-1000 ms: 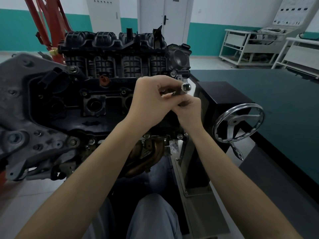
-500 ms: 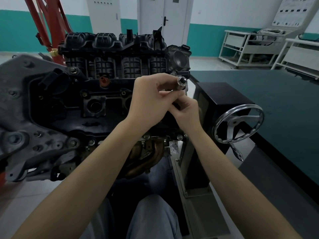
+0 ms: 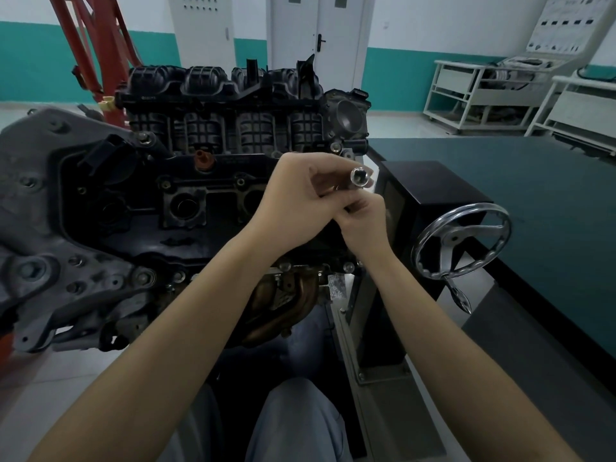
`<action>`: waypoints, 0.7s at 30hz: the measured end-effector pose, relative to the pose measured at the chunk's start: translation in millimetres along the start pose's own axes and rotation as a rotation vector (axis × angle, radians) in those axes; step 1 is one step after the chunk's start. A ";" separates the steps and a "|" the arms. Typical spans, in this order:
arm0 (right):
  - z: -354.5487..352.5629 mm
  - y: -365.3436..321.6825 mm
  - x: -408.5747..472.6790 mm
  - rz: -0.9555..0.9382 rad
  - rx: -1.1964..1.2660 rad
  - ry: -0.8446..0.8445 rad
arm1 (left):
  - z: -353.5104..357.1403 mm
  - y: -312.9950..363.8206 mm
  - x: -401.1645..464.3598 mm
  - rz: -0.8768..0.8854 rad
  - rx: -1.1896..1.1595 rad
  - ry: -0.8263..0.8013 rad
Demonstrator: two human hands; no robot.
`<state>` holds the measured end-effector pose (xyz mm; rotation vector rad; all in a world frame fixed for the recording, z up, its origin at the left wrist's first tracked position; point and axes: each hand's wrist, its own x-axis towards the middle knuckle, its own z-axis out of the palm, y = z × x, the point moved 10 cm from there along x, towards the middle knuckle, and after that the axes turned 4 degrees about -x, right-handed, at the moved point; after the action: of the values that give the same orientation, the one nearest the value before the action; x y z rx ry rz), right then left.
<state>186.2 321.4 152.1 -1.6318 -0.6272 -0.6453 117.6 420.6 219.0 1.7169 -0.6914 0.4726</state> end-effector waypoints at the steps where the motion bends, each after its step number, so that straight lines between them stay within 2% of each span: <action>1: -1.1 1.7 0.2 0.004 0.009 0.007 | 0.2 1.0 0.1 0.000 0.002 0.002; 7: 1.1 -1.4 0.4 -0.034 0.019 -0.029 | -7.9 4.9 1.4 0.021 0.103 0.088; 9: 6.4 -3.2 0.1 -0.041 -0.020 -0.070 | -5.7 6.1 0.0 0.040 0.054 0.066; 12: 3.4 1.4 0.0 -0.016 -0.015 -0.038 | 0.4 3.0 0.0 0.022 0.017 0.012; 16: 1.4 3.2 0.1 -0.005 -0.023 -0.020 | -4.4 0.1 -0.4 -0.013 0.156 0.089; 18: 1.4 -0.9 0.4 -0.029 -0.017 -0.034 | -8.4 0.8 -1.2 -0.016 0.138 0.142; 21: 4.9 -1.7 -0.7 -0.031 0.000 -0.059 | -7.7 0.1 -1.1 -0.011 0.026 0.122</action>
<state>184.9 326.4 152.1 -1.6488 -0.6972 -0.6217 117.1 428.3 220.3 1.6999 -0.5904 0.5759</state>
